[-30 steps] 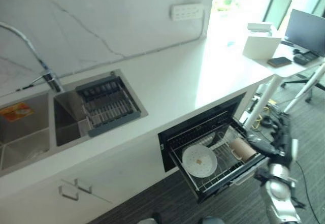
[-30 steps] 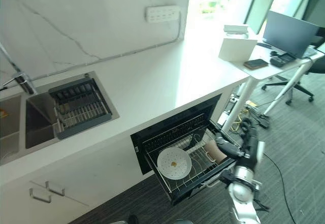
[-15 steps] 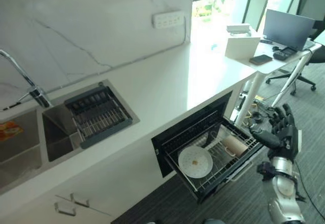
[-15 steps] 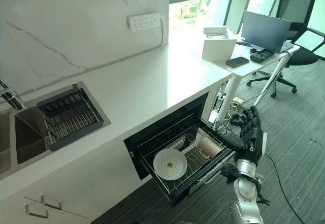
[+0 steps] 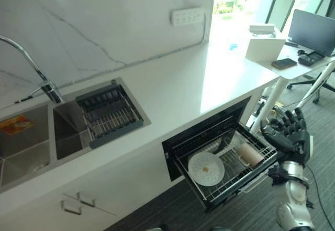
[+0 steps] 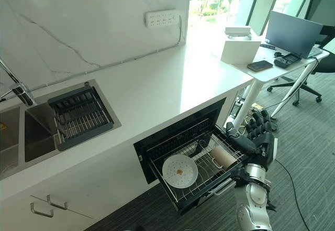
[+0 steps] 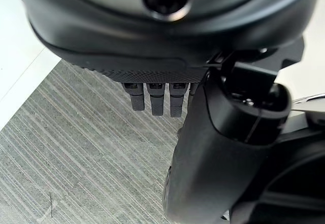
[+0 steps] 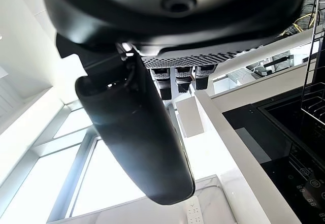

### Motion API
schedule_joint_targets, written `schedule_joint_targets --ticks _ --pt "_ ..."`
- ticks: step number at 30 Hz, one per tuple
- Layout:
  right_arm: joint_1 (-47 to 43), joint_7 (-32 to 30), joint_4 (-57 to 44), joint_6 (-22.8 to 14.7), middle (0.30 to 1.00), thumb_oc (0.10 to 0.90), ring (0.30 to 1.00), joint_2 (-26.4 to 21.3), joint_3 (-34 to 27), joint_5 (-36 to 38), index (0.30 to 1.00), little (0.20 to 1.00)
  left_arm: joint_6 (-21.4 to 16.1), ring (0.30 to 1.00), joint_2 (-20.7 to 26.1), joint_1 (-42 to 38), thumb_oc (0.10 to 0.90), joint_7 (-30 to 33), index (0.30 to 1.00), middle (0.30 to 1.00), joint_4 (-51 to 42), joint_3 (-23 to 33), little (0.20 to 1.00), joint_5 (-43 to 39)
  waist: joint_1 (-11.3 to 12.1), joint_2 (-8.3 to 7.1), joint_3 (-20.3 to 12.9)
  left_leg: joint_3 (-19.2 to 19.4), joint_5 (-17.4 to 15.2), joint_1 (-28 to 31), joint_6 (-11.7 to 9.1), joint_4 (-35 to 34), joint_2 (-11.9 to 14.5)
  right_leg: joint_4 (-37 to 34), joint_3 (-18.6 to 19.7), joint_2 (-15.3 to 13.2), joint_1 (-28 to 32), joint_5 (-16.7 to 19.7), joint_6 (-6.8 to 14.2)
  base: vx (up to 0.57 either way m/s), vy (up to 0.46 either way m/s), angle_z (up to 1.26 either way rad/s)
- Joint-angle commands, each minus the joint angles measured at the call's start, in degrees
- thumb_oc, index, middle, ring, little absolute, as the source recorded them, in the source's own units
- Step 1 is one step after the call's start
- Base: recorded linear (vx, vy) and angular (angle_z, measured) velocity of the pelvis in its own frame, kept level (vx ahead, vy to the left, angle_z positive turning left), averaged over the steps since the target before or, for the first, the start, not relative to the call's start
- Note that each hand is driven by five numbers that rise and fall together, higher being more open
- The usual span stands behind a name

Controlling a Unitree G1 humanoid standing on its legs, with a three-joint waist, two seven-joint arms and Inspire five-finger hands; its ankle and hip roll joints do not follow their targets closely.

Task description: Place the dishes in the dishwasher.

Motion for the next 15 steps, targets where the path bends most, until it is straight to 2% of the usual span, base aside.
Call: schedule_joint_targets --ticks 1,15 --pt "-6.29 0.45 -7.39 -8.44 0.9 0.8 0.9 -1.58 -3.97 -1.01 0.9 0.9 -0.49 0.9 -2.39 -2.59 0.8 0.22 0.9 0.9 0.0 -0.72 0.9 -1.51 0.65 -0.75 0.51 -2.82 -15.08 1.91 -0.2 7.31 0.88 3.16 -2.44 -2.22 -0.28 -5.85 2.5 0.0 0.008 0.04" --pt "-5.86 -1.29 -7.53 -8.62 0.9 0.8 0.9 -1.17 -3.99 -1.91 0.9 0.9 -0.14 0.9 -2.4 -2.41 0.8 0.26 0.9 0.9 0.18 -0.92 0.9 -1.45 0.85 -0.62 0.31 -2.77 -15.0 1.67 -0.32 7.31 1.12 3.16 -2.98 -2.27 -0.21 -5.97 2.45 0.0 -0.002 0.0"
